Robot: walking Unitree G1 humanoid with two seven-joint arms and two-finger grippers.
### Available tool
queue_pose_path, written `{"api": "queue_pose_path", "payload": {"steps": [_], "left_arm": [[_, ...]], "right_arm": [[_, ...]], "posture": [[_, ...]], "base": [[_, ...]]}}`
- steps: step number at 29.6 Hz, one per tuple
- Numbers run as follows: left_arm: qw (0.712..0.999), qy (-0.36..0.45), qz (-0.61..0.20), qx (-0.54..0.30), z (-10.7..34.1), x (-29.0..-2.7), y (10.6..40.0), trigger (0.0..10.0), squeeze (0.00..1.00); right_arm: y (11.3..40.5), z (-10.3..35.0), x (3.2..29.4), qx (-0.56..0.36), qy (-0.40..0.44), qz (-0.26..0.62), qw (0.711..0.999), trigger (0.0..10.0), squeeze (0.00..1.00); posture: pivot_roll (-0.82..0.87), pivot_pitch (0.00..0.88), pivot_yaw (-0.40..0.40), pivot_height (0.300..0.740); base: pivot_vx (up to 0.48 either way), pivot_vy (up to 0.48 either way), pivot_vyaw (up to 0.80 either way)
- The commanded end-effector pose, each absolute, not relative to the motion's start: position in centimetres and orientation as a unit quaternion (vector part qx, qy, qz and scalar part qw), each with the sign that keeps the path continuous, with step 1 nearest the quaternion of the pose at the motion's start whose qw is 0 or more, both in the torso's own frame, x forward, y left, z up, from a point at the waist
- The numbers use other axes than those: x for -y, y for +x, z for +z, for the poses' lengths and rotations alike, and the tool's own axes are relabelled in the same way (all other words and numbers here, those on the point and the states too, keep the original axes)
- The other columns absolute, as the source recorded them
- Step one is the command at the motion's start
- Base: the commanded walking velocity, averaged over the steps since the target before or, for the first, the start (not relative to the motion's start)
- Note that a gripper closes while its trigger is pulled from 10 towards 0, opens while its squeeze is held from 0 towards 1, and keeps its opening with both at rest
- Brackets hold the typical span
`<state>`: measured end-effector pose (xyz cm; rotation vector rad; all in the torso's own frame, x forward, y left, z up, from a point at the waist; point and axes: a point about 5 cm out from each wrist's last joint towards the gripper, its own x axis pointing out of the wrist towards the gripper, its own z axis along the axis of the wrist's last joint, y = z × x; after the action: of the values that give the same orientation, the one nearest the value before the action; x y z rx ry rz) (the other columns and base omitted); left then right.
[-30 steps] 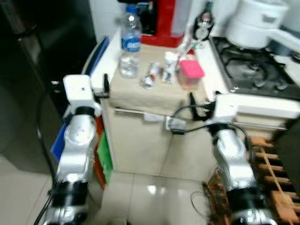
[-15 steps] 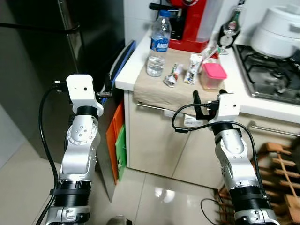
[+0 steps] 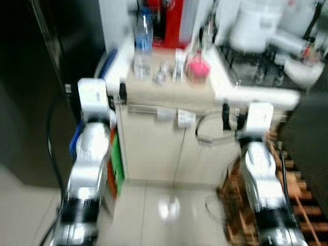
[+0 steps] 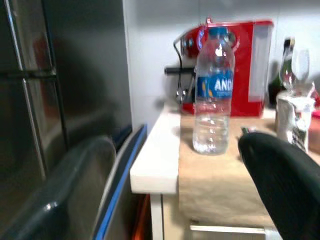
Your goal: Restocking fridge
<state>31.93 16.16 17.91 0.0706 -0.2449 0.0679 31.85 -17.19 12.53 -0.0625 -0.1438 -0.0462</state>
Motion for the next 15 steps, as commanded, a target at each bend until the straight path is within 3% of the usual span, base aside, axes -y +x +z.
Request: {"api": "queue_pose_path", "payload": {"steps": [1, 11, 15], "left_arm": [[0.99, 0.042, 0.027, 0.132, 18.3, -16.0, 32.1, 10.0, 0.0], [0.99, 0.03, 0.029, 0.135, 18.7, -16.6, 31.0, 10.0, 0.0], [0.99, 0.026, 0.044, 0.129, 18.7, -16.8, 30.3, 10.0, 0.0]], "right_arm": [[32.1, 12.8, 17.1, 0.072, -0.023, -0.022, 0.997, 10.0, 0.0], [30.7, 13.4, 16.6, 0.089, -0.022, -0.002, 0.996, 10.0, 0.0], [29.9, 13.8, 16.2, 0.097, -0.025, 0.013, 0.995, 10.0, 0.0]], "posture": [[-0.03, 0.0, -0.013, 0.74], [-0.03, 0.0, -0.013, 0.74], [-0.03, 0.0, -0.014, 0.74]], "base": [[0.0, 0.0, 0.0], [0.0, 0.0, 0.0], [0.441, 0.0, 0.0]]}}
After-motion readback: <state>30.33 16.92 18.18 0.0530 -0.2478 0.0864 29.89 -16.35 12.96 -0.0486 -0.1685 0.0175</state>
